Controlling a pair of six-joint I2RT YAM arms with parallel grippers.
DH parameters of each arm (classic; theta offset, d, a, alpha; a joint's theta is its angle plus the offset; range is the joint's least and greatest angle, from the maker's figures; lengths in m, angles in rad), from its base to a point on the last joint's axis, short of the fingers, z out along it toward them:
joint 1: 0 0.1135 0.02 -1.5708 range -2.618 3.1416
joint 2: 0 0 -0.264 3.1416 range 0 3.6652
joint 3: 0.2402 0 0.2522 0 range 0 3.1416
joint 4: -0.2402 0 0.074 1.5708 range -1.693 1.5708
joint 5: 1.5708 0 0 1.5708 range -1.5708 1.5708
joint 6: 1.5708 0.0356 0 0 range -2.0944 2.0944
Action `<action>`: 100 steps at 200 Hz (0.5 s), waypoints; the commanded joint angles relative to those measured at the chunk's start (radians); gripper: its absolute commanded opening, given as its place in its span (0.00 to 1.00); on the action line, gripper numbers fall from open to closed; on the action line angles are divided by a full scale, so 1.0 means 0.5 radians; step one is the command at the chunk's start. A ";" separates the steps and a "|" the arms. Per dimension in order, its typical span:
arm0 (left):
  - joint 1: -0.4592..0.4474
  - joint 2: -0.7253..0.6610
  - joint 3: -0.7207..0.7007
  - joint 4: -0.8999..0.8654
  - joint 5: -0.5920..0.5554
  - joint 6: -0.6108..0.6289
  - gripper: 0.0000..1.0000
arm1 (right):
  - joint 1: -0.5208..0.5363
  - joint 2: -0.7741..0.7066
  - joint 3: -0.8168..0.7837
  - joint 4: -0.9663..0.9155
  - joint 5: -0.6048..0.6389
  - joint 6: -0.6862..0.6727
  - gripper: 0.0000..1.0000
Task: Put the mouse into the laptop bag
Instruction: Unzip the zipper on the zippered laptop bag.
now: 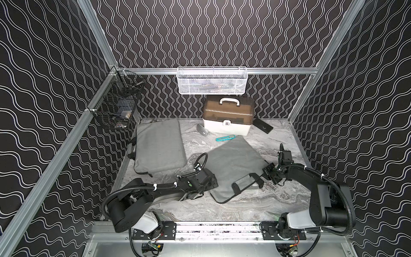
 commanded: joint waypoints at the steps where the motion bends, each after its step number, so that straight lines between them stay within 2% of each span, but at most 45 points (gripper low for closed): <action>1: -0.021 0.081 0.003 0.280 -0.053 -0.079 0.79 | 0.184 -0.019 0.036 -0.099 0.021 0.157 0.00; 34: -0.033 0.239 0.102 0.296 -0.039 -0.102 0.51 | 0.541 0.001 0.085 -0.047 0.077 0.278 0.00; 45: -0.033 0.274 0.118 0.305 -0.044 -0.119 0.46 | 0.639 0.010 0.092 -0.021 0.093 0.310 0.00; 100: -0.035 0.347 0.222 0.238 -0.088 -0.188 0.42 | 1.018 -0.035 0.065 0.031 0.200 0.436 0.00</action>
